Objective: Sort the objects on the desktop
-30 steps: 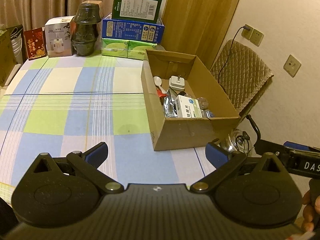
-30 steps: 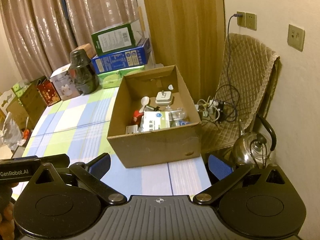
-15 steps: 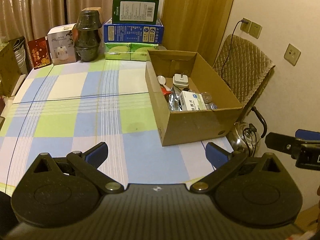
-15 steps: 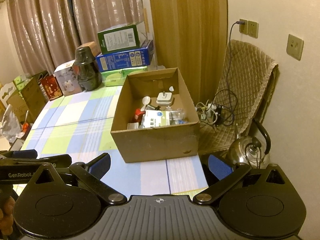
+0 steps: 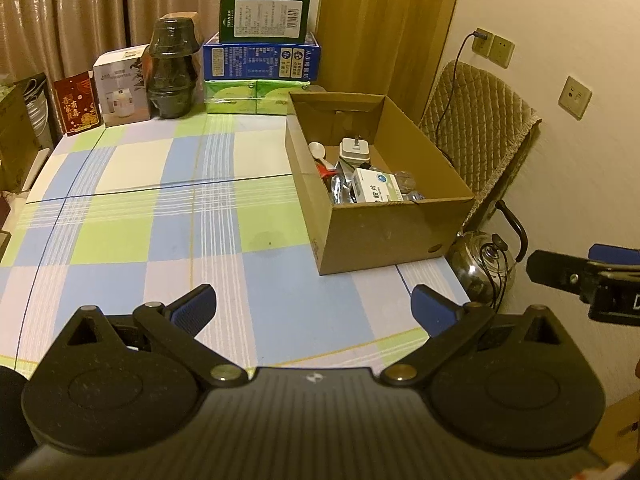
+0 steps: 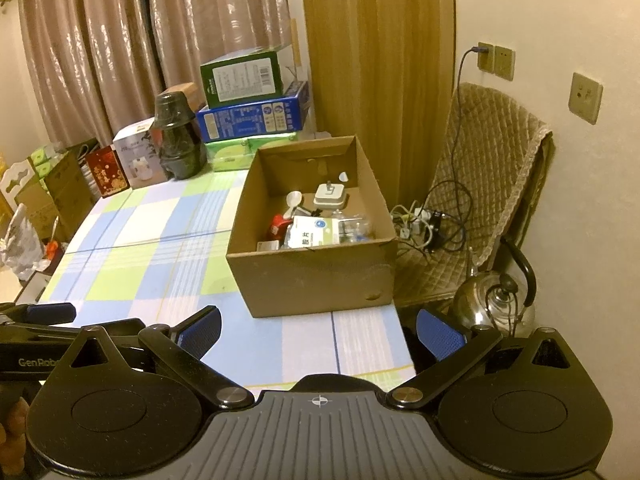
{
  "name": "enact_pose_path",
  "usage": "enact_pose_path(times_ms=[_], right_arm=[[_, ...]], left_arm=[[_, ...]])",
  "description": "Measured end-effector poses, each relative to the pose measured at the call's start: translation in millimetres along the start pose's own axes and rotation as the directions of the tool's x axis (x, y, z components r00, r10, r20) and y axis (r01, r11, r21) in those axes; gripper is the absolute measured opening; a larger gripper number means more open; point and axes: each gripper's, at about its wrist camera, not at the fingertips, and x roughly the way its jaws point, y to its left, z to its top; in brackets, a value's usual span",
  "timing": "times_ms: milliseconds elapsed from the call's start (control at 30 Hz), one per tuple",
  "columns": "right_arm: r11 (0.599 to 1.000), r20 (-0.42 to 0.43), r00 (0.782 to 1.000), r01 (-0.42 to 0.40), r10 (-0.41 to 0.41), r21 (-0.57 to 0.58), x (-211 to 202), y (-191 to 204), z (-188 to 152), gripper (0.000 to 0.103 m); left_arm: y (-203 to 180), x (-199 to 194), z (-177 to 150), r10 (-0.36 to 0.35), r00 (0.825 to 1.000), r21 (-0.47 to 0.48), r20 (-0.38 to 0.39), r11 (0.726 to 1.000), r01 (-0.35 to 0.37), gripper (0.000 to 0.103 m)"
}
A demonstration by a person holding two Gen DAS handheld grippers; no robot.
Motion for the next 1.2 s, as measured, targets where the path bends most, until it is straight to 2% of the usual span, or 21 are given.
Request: enact_pose_path(times_ms=[400, 1200], right_arm=[[1.000, -0.012, 1.000, -0.016, 0.016, -0.007, 4, 5, -2, 0.101], [1.000, -0.033, 0.999, -0.020, 0.020, -0.016, 11, 8, -9, 0.101]], left_arm=[[6, -3, -5, 0.025, 1.000, -0.024, -0.009, 0.999, -0.025, 0.102], [11, -2, -6, 0.024, 0.999, -0.041, -0.026, 0.999, -0.025, 0.102]])
